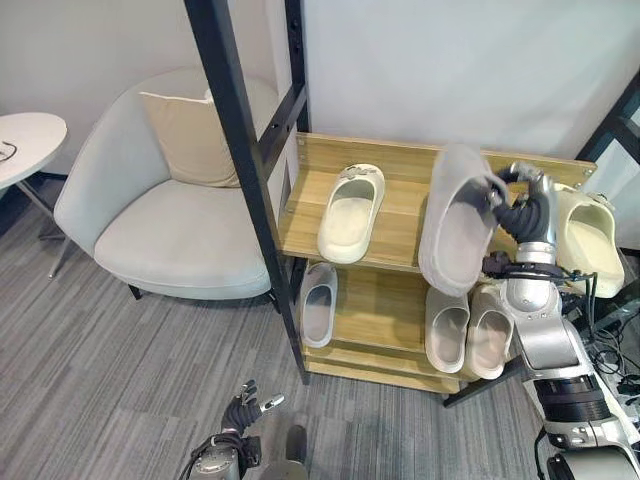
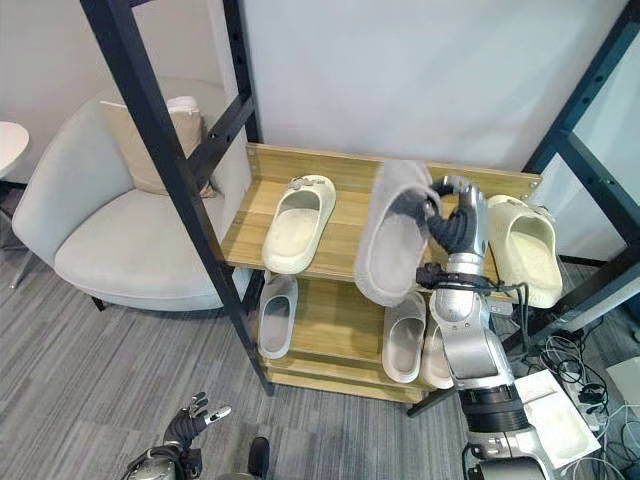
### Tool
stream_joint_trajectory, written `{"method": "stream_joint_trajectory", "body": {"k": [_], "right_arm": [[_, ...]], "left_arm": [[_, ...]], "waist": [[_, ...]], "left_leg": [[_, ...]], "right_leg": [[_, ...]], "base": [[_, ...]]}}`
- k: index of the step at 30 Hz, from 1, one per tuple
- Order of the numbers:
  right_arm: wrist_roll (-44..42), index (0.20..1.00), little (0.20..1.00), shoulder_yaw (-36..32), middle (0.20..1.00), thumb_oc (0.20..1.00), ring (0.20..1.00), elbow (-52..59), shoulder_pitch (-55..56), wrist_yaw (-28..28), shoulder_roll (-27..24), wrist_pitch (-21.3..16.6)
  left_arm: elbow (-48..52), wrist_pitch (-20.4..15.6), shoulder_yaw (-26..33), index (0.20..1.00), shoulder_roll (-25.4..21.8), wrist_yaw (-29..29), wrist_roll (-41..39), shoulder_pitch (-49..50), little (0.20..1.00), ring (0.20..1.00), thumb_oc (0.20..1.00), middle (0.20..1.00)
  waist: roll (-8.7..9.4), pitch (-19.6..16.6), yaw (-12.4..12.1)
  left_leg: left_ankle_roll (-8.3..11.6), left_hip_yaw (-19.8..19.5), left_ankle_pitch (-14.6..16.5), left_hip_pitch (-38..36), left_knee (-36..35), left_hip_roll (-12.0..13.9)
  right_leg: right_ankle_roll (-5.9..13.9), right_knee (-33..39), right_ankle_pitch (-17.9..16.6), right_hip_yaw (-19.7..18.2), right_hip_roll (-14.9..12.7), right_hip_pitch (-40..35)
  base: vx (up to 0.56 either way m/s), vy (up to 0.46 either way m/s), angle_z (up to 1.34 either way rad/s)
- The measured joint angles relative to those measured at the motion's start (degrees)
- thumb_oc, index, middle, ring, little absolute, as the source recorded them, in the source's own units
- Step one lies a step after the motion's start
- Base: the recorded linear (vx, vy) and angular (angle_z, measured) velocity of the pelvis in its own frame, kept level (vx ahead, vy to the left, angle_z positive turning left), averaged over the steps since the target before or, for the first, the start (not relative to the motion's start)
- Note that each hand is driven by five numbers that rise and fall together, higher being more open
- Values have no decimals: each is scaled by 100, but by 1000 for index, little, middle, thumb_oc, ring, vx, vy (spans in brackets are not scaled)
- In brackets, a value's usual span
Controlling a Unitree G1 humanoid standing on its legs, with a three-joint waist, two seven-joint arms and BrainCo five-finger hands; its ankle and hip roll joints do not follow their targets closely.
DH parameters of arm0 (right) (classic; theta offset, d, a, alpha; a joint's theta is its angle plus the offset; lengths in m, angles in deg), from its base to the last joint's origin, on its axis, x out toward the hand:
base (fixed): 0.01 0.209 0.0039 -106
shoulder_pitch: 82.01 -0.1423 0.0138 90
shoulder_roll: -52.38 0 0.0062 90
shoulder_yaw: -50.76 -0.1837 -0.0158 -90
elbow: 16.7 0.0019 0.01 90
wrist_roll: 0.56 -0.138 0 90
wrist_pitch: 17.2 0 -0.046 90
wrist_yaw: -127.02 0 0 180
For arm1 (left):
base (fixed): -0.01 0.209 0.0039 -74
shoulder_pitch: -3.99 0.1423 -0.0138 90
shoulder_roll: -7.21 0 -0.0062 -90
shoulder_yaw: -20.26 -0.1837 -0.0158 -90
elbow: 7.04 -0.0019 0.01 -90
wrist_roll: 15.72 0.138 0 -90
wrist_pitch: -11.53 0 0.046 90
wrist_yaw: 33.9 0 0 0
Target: Arrange the slippers neatly on the shoe rack.
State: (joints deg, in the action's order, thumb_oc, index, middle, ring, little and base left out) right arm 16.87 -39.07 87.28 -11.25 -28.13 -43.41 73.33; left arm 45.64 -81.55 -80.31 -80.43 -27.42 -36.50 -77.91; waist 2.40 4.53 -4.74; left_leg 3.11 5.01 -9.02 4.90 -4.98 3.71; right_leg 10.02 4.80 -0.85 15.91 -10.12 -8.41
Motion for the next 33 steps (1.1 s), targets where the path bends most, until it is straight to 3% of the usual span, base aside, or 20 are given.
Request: {"method": "stream_joint_trajectory", "body": {"k": [3,4,5,7,9,10,16,17,21,23,25,27,28,29,30,31,33], "right_arm": [[-468,200,200,-20,200,200,200,941,-4,-84,397,-465],[-794,200,200,146,200,200,200,1116,-7,-195,485,-772],[-1533,200,200,305,200,200,200,1121,11,-405,648,-998],[-3722,200,200,1249,200,200,200,1061,312,-1122,848,-1422],[-5712,200,200,2512,200,200,200,866,530,-1960,753,-1359],[-6138,200,200,2773,200,200,200,805,575,-2164,745,-1213],[-7487,200,200,3749,200,200,200,263,846,-2966,958,-856],[-7496,200,200,3830,200,200,200,87,923,-3036,940,-700],[-7252,200,200,3966,200,200,200,-700,1289,-3192,535,-322],[-6229,200,200,3863,200,200,200,-1572,1152,-3151,234,-296],[-4195,200,200,3453,200,200,200,-2975,302,-2657,-192,-235],[-3554,200,200,2985,200,200,200,-3348,92,-2346,-241,-176],[-2977,200,200,2928,200,200,200,-3515,-143,-2074,-228,-174],[-1915,200,200,2490,200,200,200,-3694,-694,-1510,-271,-153],[-1365,200,200,2095,200,200,200,-3930,-1087,-1136,-263,-130],[-1089,200,200,1897,200,200,200,-4054,-1260,-914,-300,-104],[-507,200,200,1829,200,200,200,-4293,-1637,-463,-416,7]], "left_arm": [[10,1,-6,1000,89,52,0,4,1000,1000,1000,1000],[12,-1,-14,1000,96,49,0,7,1000,1000,1000,1000],[13,-1,-14,1000,95,54,-2,13,1000,1000,1000,1000],[20,0,-2,1000,97,52,-8,33,1000,1000,1000,1000],[11,10,-15,1000,94,32,-8,56,1000,1000,1000,1000],[13,10,-21,1000,97,25,-8,52,1000,1000,1000,1000],[7,10,-61,1000,86,-20,-3,90,1000,1000,1000,1000],[-7,10,-61,1000,86,-28,-2,89,1000,1000,1000,1000],[2,4,-60,1000,18,-28,0,90,1000,1000,1000,1000],[3,-16,-239,1000,-27,28,-7,-123,1000,1000,1000,1000],[267,-122,-613,1000,-40,151,-66,-858,1000,1000,1000,1000],[464,-189,-633,1000,-50,234,-78,-1086,1000,1000,1000,1000],[577,-282,-618,1000,-84,300,-160,-1110,1000,1000,1000,1000],[742,-374,-739,1000,-262,366,-313,-1448,1000,1000,1000,1000],[960,-418,-797,1000,-344,426,-338,-1604,1000,1000,1000,1000],[1080,-437,-822,1000,-338,429,-338,-1592,1000,1000,1000,1000],[1346,-519,-943,1000,-471,476,-392,-1600,1000,1000,1000,1000]], "waist": [[-15,-12,74],[-11,-26,103],[3,-41,137],[14,-88,139],[41,-140,98],[46,-160,65],[-5,-230,-122],[50,-282,-139],[-16,-292,-243],[-167,-75,-219],[-593,970,-256],[-744,1361,-306],[-759,1425,-355],[-690,1730,-353],[-633,1939,-371],[-767,2005,-390],[-684,2057,-403]], "left_leg": [[9,9,8,-15,-4,18],[34,15,27,-15,-3,21],[44,16,23,-15,-3,22],[48,22,24,-13,-3,37],[57,19,16,-14,-3,38],[59,10,13,-12,-3,28],[33,-149,27,4,-4,7],[32,-192,25,3,-4,3],[33,-310,14,120,-4,8],[124,-487,-171,454,136,109],[191,-766,-272,1266,665,234],[141,-759,-232,1429,641,241],[128,-740,-174,1637,727,227],[313,-677,232,2052,949,108],[8,-709,446,2391,1728,-61],[-62,-794,395,2376,1826,-87],[-59,-765,363,2533,1864,-195]], "right_leg": [[0,0,10,3,13,-21],[0,0,10,1,15,-24],[0,0,10,-2,17,-21],[2,0,2,-11,16,-15],[-1,0,-5,1,25,-32],[-1,0,-5,19,30,-41],[-18,-1,21,207,60,-139],[-34,0,35,253,66,-163],[-93,-2,104,366,82,-129],[-70,-431,251,396,144,362],[-268,-1647,522,489,155,1287],[-339,-2099,683,513,62,1620],[-335,-2416,757,477,-20,1917],[-447,-2721,901,492,-263,2377],[-431,-3000,946,479,-473,2652],[-379,-3201,1029,443,-439,2721],[-344,-3543,1192,344,-607,3007]], "base": [[0,0,0],[-69,-29,0],[-89,-29,-2],[-74,-42,-1],[-45,-40,4],[-26,-17,6],[-19,-12,16],[-32,-14,19],[-158,-38,14],[-478,-55,23],[-397,27,38],[-204,51,16],[-104,49,37],[-128,65,37],[-103,55,36],[-85,46,20],[-80,51,13]]}}
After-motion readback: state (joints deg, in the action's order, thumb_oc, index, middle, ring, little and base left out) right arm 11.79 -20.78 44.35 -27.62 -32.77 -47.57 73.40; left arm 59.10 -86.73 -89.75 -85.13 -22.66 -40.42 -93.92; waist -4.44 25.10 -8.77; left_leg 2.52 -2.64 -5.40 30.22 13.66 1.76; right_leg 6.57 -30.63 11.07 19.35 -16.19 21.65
